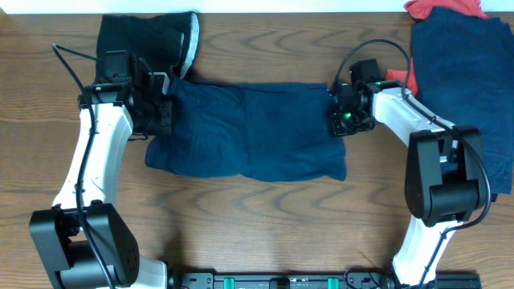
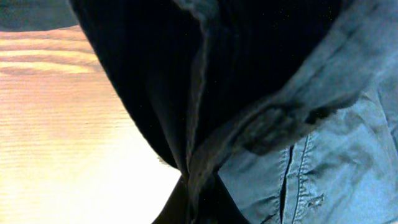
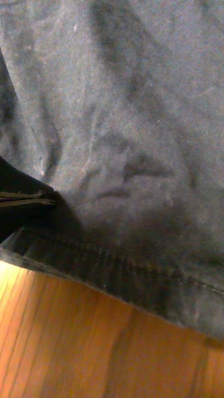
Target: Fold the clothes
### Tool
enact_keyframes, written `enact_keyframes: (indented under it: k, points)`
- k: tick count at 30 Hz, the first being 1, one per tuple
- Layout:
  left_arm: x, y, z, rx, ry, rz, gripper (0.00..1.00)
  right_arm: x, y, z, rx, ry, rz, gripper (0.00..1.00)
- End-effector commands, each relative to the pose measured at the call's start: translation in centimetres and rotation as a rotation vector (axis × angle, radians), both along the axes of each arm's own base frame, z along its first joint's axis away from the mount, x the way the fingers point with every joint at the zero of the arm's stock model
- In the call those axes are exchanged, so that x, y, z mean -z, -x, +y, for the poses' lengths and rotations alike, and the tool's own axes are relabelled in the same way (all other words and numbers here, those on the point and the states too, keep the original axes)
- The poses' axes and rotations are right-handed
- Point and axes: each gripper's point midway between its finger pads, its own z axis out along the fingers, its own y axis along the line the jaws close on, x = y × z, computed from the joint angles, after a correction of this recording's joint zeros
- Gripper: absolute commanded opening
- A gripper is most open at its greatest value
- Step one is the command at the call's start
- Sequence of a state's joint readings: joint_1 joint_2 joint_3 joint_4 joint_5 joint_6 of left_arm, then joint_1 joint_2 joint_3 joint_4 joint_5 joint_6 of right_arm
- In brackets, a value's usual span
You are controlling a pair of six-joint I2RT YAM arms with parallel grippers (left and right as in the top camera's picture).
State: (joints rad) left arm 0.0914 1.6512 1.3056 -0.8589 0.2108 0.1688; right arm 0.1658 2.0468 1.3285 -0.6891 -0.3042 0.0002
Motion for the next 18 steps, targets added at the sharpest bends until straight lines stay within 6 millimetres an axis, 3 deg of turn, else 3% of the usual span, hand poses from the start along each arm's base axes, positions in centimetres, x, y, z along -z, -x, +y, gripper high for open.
enact_keyframes:
  k: [1,6,12,18]
  points:
    - [-0.9,-0.2,2.4,-0.032,-0.079,-0.024,0.06,1.8,1.2,0.6,0.005,0.029,0.054,0.01]
    - [-1.6,-0.8,1.6,-0.02,-0.014,-0.052,0.06,2.3,1.2,1.0,0.012,0.035,0.056,0.01]
    - [-2.8,-1.8,-3.7,0.097,0.169,-0.114,0.06,4.7,1.8,1.0,0.033,0.038,0.11,0.01]
    - [-3.4,-2.5,-7.6,0.16,0.197,-0.15,0.06,6.5,2.5,1.2,0.034,0.033,0.154,0.01]
